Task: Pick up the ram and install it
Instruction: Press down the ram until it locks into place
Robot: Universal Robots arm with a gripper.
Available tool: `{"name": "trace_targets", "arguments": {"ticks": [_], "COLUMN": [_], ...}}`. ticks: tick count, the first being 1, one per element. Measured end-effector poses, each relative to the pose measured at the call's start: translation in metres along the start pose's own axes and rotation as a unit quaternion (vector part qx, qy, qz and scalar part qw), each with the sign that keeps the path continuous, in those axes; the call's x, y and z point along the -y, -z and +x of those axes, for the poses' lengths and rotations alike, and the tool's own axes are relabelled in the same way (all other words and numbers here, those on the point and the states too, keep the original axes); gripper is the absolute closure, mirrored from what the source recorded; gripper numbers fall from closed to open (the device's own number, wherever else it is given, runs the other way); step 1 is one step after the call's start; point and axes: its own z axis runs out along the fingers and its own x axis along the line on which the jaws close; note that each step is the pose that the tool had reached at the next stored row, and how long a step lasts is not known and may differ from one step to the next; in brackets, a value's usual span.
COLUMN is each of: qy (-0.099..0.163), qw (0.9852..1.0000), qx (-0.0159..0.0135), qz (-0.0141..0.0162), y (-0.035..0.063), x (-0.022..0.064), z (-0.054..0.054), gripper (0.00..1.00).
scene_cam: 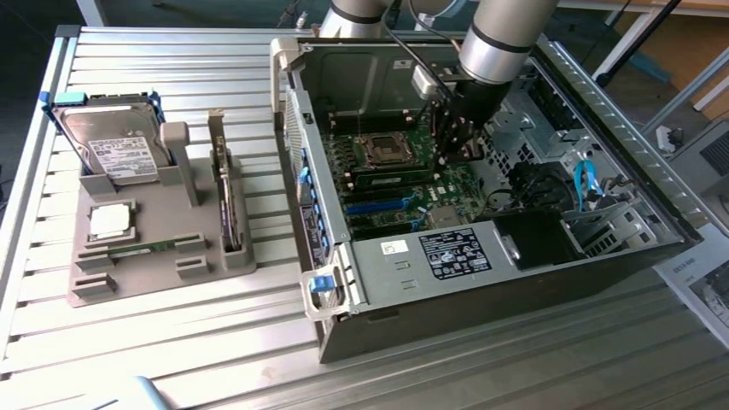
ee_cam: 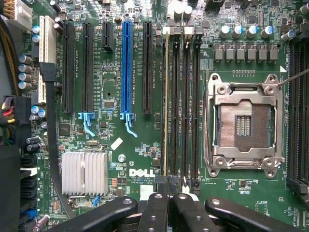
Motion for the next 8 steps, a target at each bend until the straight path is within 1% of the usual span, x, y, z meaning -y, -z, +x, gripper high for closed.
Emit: {"name": "trace_targets", "arguments": {"ticks": [7,8], "qy": [0.000,0.000], "qw": [1.0000,1.0000], "qx": [0.0002,0.0007], "qz": [0.0001,0.0002], "y": [-0.0014,-0.0004], "x": [0.0000,0.0000], "z": [-0.0001,-0.0002], "gripper": [0.89,0.89]}}
